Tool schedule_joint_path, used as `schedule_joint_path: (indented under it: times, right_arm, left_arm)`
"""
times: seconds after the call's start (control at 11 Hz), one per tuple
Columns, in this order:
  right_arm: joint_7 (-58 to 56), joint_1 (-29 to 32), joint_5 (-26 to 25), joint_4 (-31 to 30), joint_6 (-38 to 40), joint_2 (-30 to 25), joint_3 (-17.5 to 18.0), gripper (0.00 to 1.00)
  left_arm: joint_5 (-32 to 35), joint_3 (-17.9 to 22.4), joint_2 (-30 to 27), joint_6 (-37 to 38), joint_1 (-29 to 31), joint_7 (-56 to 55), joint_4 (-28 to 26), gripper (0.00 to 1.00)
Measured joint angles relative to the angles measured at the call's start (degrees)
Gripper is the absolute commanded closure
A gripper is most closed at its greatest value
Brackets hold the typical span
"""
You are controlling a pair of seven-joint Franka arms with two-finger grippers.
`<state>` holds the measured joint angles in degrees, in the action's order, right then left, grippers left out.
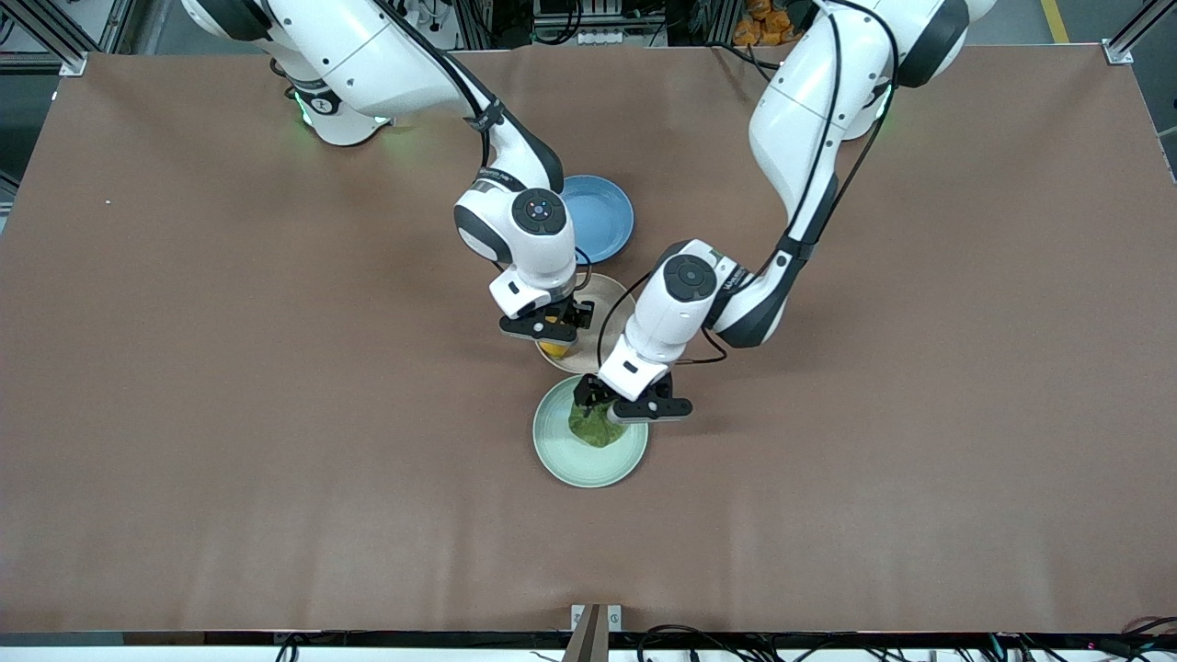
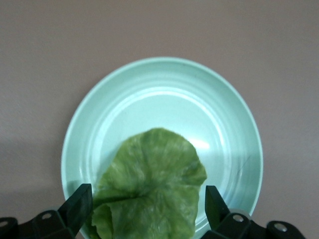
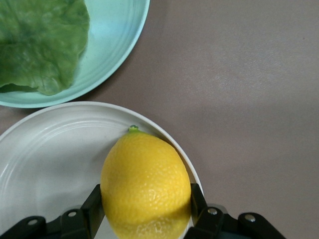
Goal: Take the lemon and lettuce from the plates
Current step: 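Close the right gripper on the lemon while the left gripper lowers onto lettuce, then lift the lemon with the right gripper while the left gripper grasps lettuce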
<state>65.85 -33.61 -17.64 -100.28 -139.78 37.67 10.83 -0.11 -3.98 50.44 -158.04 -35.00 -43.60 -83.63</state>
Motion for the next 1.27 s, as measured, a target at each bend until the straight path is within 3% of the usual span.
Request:
schedule_joint_path:
  times: [0.27,0.55,0.64,0.82,0.91,1.27]
  right_arm:
    - [0.06,0.22,-0.18,0.63,0.00,-0.20,-0.13,1.00]
    - [0.03,1.99,-0.18,1.60,4.35,-3.81,1.05,1.00]
    - [-0.34,3.00,-0.18,1.63,6.44,-5.53,2.07,1.00]
    - [-3.35,5.06,0.06,1.66,11.37,-8.82,3.53,1.00]
    - [-6.54,6.71,1.62,1.74,14.35,-10.62,4.26,1.00]
    - [-28.06,17.21,12.51,2.23,29.30,-21.97,4.40,1.00]
  left_arm:
    - [0.00,3.43,1.37,-0.30,-3.85,-0.41,0.00,0.00]
    - [0.00,4.05,2.03,-0.34,-4.49,-0.49,0.02,0.00]
    - [0.00,4.08,2.10,-0.36,-4.51,-0.49,0.02,0.10]
    - [0.00,4.13,2.17,-0.40,-4.61,-0.50,0.09,0.88]
    - [0.00,4.19,2.16,-0.41,-4.61,-0.65,0.29,1.00]
    - [-0.02,4.64,2.19,-0.47,-4.60,-4.46,1.02,1.00]
